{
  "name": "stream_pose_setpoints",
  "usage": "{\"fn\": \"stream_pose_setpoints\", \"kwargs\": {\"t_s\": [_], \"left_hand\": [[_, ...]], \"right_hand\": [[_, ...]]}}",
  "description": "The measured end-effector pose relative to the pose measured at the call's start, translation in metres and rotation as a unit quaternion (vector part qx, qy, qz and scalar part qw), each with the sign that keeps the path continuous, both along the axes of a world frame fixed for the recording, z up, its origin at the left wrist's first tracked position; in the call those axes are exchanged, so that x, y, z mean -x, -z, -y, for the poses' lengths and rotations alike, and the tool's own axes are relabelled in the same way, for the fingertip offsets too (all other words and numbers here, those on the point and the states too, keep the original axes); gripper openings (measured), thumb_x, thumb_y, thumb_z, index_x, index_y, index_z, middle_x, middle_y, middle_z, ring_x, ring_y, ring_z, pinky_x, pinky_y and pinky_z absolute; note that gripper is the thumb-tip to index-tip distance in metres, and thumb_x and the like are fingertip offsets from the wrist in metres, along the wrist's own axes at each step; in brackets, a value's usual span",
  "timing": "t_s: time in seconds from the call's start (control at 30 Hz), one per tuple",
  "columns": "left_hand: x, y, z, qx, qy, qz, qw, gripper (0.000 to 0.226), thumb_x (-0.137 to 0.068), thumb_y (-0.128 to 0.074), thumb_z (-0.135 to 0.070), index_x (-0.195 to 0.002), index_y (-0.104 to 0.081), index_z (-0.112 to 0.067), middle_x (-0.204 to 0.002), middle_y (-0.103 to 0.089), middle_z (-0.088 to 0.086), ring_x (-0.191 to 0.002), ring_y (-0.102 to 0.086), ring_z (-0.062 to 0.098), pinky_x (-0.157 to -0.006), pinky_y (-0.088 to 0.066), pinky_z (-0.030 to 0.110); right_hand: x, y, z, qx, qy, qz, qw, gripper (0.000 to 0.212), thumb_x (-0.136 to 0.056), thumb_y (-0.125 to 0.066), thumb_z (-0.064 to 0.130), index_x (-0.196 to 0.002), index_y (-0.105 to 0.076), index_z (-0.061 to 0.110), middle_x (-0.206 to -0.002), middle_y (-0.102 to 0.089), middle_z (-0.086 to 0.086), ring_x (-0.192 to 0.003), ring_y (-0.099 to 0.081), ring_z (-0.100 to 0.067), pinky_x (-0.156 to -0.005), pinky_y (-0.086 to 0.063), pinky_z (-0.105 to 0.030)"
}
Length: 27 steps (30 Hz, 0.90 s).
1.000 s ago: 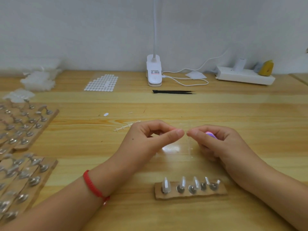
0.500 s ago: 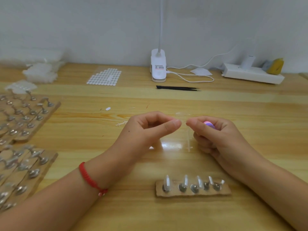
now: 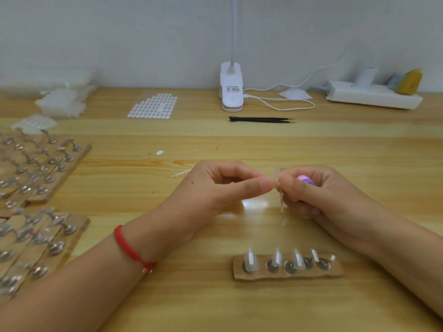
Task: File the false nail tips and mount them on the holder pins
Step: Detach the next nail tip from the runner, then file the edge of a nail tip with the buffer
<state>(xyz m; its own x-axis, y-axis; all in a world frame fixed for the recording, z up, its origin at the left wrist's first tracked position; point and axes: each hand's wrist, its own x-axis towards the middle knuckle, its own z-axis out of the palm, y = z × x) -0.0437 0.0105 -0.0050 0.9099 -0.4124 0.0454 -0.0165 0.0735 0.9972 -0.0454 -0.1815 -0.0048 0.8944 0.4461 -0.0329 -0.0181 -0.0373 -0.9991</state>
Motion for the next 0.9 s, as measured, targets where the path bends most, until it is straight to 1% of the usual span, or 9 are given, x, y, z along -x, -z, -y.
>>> {"fn": "stream_pose_setpoints", "kwargs": {"t_s": [0.2,0.37,0.47,0.57,0.67,0.73,0.77,0.83,0.9], "left_hand": [[0.001,0.003,0.002,0.005,-0.059,-0.008,0.998,0.016,-0.059,-0.077,-0.04,-0.059,-0.07,-0.025,-0.06,-0.06,-0.013,-0.055,-0.05,0.005,-0.053,-0.042,0.012],[0.001,0.006,0.007,-0.013,-0.12,0.036,0.992,0.016,-0.058,-0.078,-0.038,-0.052,-0.067,-0.027,-0.057,-0.061,-0.015,-0.056,-0.055,-0.004,-0.057,-0.04,0.006],[0.001,0.008,0.007,-0.012,-0.14,0.054,0.989,0.016,-0.059,-0.077,-0.038,-0.053,-0.068,-0.027,-0.057,-0.061,-0.016,-0.057,-0.055,-0.005,-0.057,-0.04,0.006],[0.002,0.004,0.006,0.021,-0.158,0.065,0.985,0.015,-0.062,-0.076,-0.034,-0.054,-0.068,-0.025,-0.053,-0.059,-0.015,-0.052,-0.052,-0.004,-0.054,-0.04,0.007],[0.003,0.003,0.002,-0.019,-0.238,0.176,0.955,0.014,-0.071,-0.079,-0.031,-0.066,-0.069,-0.022,-0.058,-0.06,-0.008,-0.055,-0.052,0.002,-0.054,-0.041,0.013],[0.005,0.003,0.001,-0.058,-0.259,0.241,0.933,0.011,-0.077,-0.074,-0.029,-0.073,-0.068,-0.02,-0.064,-0.061,-0.007,-0.059,-0.053,0.005,-0.057,-0.043,0.016],[0.006,0.003,0.002,-0.053,-0.258,0.241,0.934,0.011,-0.078,-0.072,-0.028,-0.074,-0.066,-0.019,-0.065,-0.061,-0.009,-0.059,-0.053,0.004,-0.057,-0.042,0.016],[0.007,0.003,0.005,-0.036,-0.237,0.198,0.95,0.011,-0.078,-0.069,-0.029,-0.074,-0.065,-0.019,-0.06,-0.057,-0.013,-0.056,-0.049,0.003,-0.054,-0.041,0.016],[0.005,0.004,0.007,-0.018,-0.191,0.124,0.974,0.011,-0.076,-0.068,-0.031,-0.071,-0.067,-0.021,-0.054,-0.051,-0.012,-0.051,-0.045,0.005,-0.051,-0.038,0.014]], "right_hand": [[0.002,0.001,-0.004,-0.055,0.093,-0.026,0.994,0.024,-0.066,-0.08,0.03,-0.049,-0.064,0.024,-0.048,-0.033,0.007,-0.041,-0.025,-0.005,-0.04,-0.025,-0.013],[0.005,0.007,-0.012,-0.039,0.204,0.034,0.978,0.021,-0.056,-0.087,0.034,-0.053,-0.069,0.023,-0.043,-0.048,0.014,-0.038,-0.036,-0.001,-0.041,-0.031,-0.011],[0.006,0.008,-0.013,-0.035,0.24,0.061,0.968,0.018,-0.059,-0.077,0.038,-0.054,-0.07,0.022,-0.043,-0.051,0.017,-0.038,-0.041,0.001,-0.043,-0.032,-0.008],[0.001,0.007,-0.006,0.054,0.232,0.095,0.967,0.018,-0.071,-0.08,0.023,-0.059,-0.069,0.018,-0.046,-0.057,0.014,-0.043,-0.051,0.003,-0.047,-0.037,-0.004],[0.007,0.004,-0.006,0.233,0.159,0.196,0.939,0.009,-0.073,-0.077,0.033,-0.074,-0.072,0.026,-0.06,-0.061,0.004,-0.052,-0.053,0.001,-0.056,-0.039,-0.007],[0.007,0.005,-0.007,0.264,0.131,0.217,0.931,0.017,-0.075,-0.078,0.036,-0.088,-0.069,0.031,-0.063,-0.052,0.002,-0.051,-0.048,-0.002,-0.055,-0.037,-0.009],[0.005,0.003,-0.006,0.22,0.134,0.174,0.951,0.018,-0.078,-0.076,0.035,-0.093,-0.067,0.03,-0.062,-0.047,0.003,-0.048,-0.043,-0.003,-0.05,-0.035,-0.012],[-0.002,-0.002,-0.004,0.005,0.136,-0.033,0.99,0.028,-0.074,-0.056,0.027,-0.1,-0.064,0.017,-0.066,-0.04,0.0,-0.045,-0.032,-0.008,-0.04,-0.022,-0.018],[-0.004,-0.004,-0.002,-0.187,0.11,-0.175,0.96,0.041,-0.07,-0.045,0.021,-0.104,-0.061,0.005,-0.071,-0.038,-0.003,-0.05,-0.029,-0.01,-0.043,-0.016,-0.021]]}}
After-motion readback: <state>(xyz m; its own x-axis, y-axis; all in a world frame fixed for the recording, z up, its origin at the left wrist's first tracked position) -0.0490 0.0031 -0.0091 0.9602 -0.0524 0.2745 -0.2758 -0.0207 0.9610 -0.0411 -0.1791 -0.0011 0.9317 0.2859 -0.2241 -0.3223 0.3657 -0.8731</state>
